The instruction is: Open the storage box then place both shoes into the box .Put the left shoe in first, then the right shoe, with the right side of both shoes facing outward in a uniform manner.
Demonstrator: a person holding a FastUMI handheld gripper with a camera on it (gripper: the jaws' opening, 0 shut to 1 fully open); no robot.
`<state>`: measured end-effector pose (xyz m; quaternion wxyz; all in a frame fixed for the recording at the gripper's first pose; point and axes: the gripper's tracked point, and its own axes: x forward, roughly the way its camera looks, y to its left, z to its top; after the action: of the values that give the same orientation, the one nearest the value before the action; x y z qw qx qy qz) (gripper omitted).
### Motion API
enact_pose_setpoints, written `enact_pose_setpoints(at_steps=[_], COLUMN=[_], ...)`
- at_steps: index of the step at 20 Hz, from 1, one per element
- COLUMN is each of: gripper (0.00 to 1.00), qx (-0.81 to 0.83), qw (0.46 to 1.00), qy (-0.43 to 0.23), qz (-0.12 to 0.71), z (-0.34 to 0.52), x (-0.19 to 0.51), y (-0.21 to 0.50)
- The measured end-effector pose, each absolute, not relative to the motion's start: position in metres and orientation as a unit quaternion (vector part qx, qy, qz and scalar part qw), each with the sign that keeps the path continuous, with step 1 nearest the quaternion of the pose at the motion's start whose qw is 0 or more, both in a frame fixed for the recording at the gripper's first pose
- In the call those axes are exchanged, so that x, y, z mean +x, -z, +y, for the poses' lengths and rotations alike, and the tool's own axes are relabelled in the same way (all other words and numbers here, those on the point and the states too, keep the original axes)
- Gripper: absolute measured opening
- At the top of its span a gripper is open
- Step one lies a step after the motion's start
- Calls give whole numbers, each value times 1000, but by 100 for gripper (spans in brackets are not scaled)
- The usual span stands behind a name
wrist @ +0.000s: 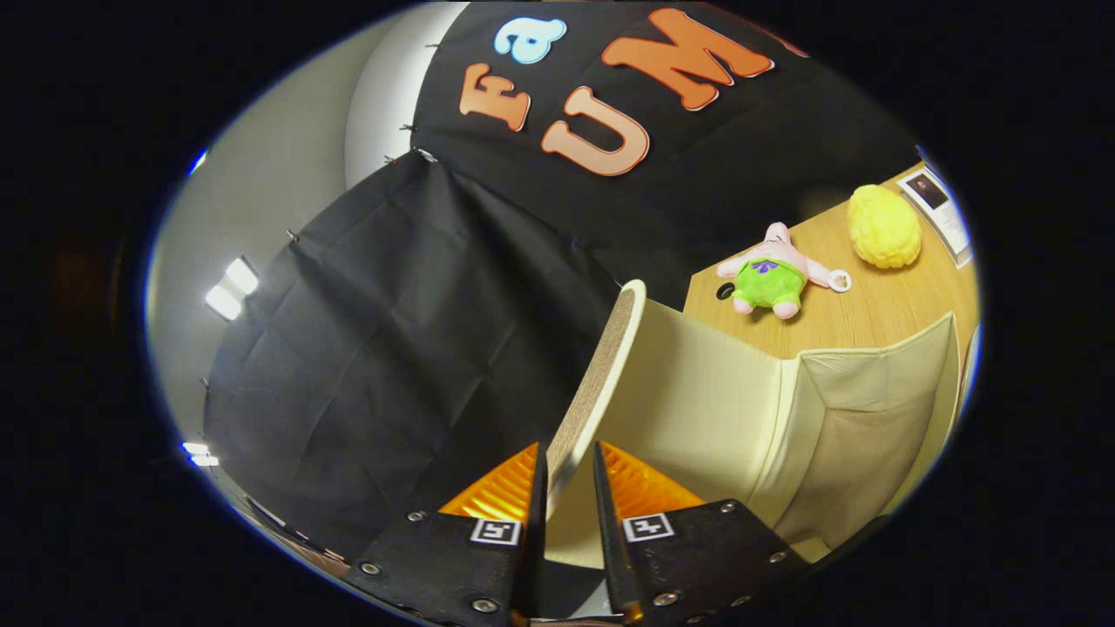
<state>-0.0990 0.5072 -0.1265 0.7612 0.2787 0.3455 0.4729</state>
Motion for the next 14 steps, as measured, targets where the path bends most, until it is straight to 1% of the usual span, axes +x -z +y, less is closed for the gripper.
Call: enact_pose_setpoints(at_steps=[1,3,4,6,8,14], gripper=[37,64,79,94,97,98], qx=[262,247,243,235,229,218], qw=[769,781,787,803,817,859], qy=[-470,-460,-453,-433,-415,-342], qz=[344,342,341,336,329,313], z=[505,496,492,478,461,391], x=[-99,-98,-95,-86,-79,-54], y=[132,140,142,148,150,166])
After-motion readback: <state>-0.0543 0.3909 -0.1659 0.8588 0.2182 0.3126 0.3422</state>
